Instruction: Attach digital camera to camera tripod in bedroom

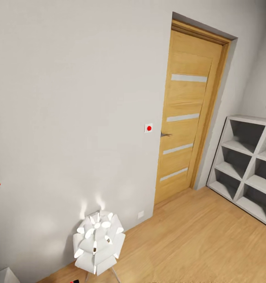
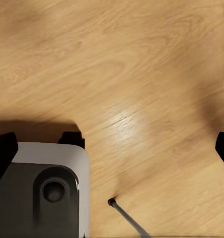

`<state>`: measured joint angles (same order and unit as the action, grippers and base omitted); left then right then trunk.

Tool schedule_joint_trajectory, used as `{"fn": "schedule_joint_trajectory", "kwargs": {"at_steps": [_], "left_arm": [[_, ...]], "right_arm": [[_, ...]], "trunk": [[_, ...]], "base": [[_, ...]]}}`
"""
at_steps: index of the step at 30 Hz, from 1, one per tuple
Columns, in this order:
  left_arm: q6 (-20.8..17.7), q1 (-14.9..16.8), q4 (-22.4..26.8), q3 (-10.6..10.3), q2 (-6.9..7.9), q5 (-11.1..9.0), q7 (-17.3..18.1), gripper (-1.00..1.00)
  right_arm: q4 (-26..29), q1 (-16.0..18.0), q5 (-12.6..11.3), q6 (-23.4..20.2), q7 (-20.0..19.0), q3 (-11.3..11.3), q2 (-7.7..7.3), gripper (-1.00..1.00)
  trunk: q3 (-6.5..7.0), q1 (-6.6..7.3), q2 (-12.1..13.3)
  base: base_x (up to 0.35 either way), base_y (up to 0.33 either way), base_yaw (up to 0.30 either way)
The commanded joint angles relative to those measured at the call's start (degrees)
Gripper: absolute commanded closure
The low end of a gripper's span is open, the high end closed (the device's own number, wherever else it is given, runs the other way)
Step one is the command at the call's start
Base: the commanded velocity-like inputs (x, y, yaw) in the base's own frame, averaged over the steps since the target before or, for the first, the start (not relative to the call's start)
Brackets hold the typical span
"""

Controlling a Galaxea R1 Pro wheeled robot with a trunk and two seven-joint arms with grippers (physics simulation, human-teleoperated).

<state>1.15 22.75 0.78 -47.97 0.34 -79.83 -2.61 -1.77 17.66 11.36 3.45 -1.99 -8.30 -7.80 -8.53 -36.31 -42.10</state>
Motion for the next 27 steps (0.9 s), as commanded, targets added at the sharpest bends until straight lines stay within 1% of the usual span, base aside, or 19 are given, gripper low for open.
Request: {"fn": "schedule_joint_trajectory", "kwargs": {"at_steps": [1,27], "left_arm": [[0.11,0.01,0.09,-0.52,0.02,-0.37,-0.25,1.0],[0.13,0.01,0.1,-0.54,0.0,-0.38,-0.21,1.0]], "right_arm": [[-0.18,0.1,0.51,0.33,-0.12,-0.49,-0.03,-1.0],[-0.16,0.1,0.51,0.29,-0.12,-0.49,-0.11,-1.0]], "trunk": [[-0.09,-0.01,-0.07],[-0.09,-0.01,-0.07]], "base": [[0.001,0.0,-0.292],[0.0,0.0,-0.292]]}}
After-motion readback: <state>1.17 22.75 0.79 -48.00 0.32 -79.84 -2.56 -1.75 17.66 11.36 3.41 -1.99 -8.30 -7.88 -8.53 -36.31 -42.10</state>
